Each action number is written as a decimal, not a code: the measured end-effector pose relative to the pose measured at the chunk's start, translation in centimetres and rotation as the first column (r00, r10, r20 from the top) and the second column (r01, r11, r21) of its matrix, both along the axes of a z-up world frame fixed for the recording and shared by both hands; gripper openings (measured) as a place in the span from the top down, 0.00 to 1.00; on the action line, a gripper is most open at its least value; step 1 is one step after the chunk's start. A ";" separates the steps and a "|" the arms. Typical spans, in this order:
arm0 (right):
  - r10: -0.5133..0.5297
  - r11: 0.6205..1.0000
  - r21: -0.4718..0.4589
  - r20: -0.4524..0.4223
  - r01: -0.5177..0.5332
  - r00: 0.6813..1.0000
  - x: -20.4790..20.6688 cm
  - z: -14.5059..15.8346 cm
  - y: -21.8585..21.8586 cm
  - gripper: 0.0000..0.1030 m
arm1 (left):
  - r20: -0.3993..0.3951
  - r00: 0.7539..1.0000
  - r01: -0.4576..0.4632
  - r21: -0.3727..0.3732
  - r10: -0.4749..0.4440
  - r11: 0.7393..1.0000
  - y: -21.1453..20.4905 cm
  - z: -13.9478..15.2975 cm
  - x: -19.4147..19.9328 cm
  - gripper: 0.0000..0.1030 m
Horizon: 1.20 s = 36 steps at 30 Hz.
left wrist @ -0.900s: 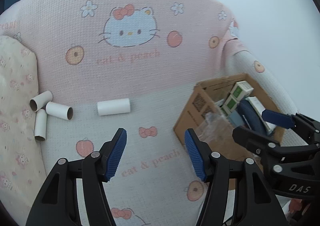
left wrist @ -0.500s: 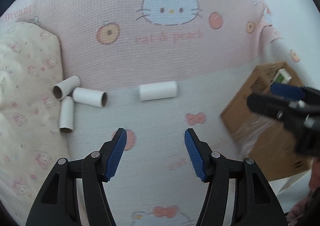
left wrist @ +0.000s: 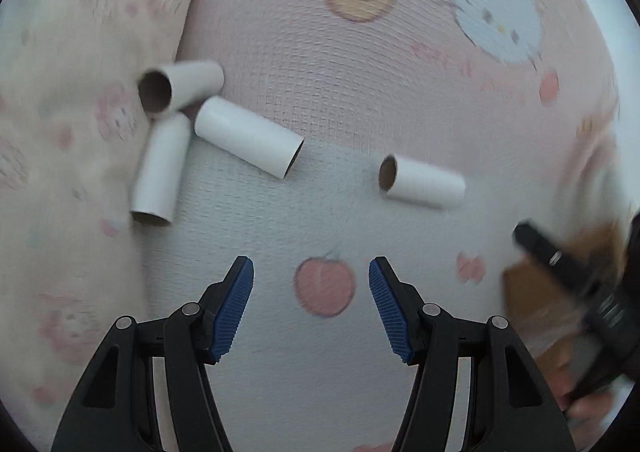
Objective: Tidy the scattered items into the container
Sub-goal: 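Move both grippers toward the cluster of white cardboard tubes, then grasp a white tube with the right gripper while the left gripper grasps another tube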
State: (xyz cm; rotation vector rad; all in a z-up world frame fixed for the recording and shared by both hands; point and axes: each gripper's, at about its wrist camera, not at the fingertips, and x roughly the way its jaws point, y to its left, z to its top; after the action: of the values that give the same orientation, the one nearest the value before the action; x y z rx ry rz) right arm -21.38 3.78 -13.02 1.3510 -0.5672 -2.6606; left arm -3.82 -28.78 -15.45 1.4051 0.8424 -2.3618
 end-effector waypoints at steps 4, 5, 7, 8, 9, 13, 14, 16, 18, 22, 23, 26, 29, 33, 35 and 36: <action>-0.072 0.997 0.034 0.037 0.071 0.997 -2.2 -2.4 0.7 0.23 | -0.032 0.990 -0.132 0.072 0.135 0.989 -1.8 -1.5 -1.7 0.38; -0.081 0.995 0.071 0.053 0.077 0.995 -2.6 -2.9 0.7 0.23 | -0.046 0.987 -0.155 0.048 0.157 0.987 -1.9 -1.6 -2.3 0.38; -0.077 0.995 0.069 0.090 0.071 0.993 -3.7 -4.1 0.8 0.23 | -0.067 0.980 -0.188 0.021 0.189 0.982 -2.1 -1.8 -3.1 0.38; -0.074 0.997 0.021 0.117 0.072 0.990 -4.1 -4.8 1.1 0.23 | -0.065 0.978 -0.197 0.016 0.198 0.980 -2.2 -2.0 -3.7 0.38; -0.081 0.996 -0.030 0.152 0.087 0.985 -4.5 -5.4 1.5 0.23 | -0.058 0.976 -0.207 0.014 0.208 0.978 -2.3 -2.3 -4.3 0.38; -0.150 0.932 -0.282 0.274 0.228 0.950 -6.0 -7.6 3.3 0.23 | -0.082 0.963 -0.256 0.034 0.258 0.966 -3.5 -2.7 -5.4 0.38; -0.161 0.908 -0.330 0.294 0.258 0.942 -6.2 -7.9 3.6 0.23 | -0.089 0.957 -0.274 0.019 0.275 0.962 -3.9 -2.7 -5.5 0.38; -0.189 0.873 -0.377 0.322 0.309 0.928 -6.8 -8.3 4.0 0.23 | -0.058 0.950 -0.308 -0.024 0.306 0.951 -4.5 -2.9 -5.7 0.38; -0.210 0.877 -0.358 0.311 0.319 0.927 -7.7 -8.0 3.9 0.23 | -0.033 0.942 -0.335 -0.040 0.334 0.941 -5.2 -3.2 -5.8 0.38; -0.237 0.919 -0.236 0.304 0.314 0.923 -9.3 -8.1 3.1 0.23 | -0.003 0.926 -0.378 -0.017 0.378 0.926 -6.5 -4.3 -5.7 0.38; -0.231 0.924 -0.218 0.331 0.313 0.915 -9.9 -8.6 2.7 0.23 | 0.016 0.923 -0.384 -0.021 0.385 0.923 -6.7 -4.6 -5.8 0.38; -0.278 0.898 -0.225 0.378 0.379 0.883 -10.4 -9.6 2.8 0.23 | 0.048 0.932 -0.360 -0.024 0.361 0.933 -6.4 -5.5 -5.7 0.38; -0.331 0.871 -0.245 0.350 0.427 0.876 -10.6 -9.5 3.1 0.23 | 0.065 0.938 -0.342 0.019 0.340 0.939 -5.7 -6.7 -5.2 0.40; -0.335 0.855 -0.277 0.351 0.439 0.874 -11.2 -9.7 3.7 0.23 | 0.112 0.930 -0.357 0.040 0.351 0.933 -5.7 -7.9 -4.3 0.48; -0.364 0.817 -0.315 0.367 0.483 0.856 -11.0 -9.9 4.4 0.24 | 0.080 0.930 -0.364 0.058 0.359 0.930 -5.9 -7.7 -3.3 0.48; -0.381 0.791 -0.341 0.374 0.507 0.846 -11.0 -10.0 5.0 0.24 | 0.070 0.929 -0.368 0.051 0.364 0.928 -6.0 -7.5 -3.0 0.49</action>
State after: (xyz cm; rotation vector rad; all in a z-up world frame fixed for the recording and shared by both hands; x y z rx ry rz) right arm -32.38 8.74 -23.02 1.6193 -1.5960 -2.4176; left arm -6.81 -34.73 -22.95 1.2080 1.0677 -2.0175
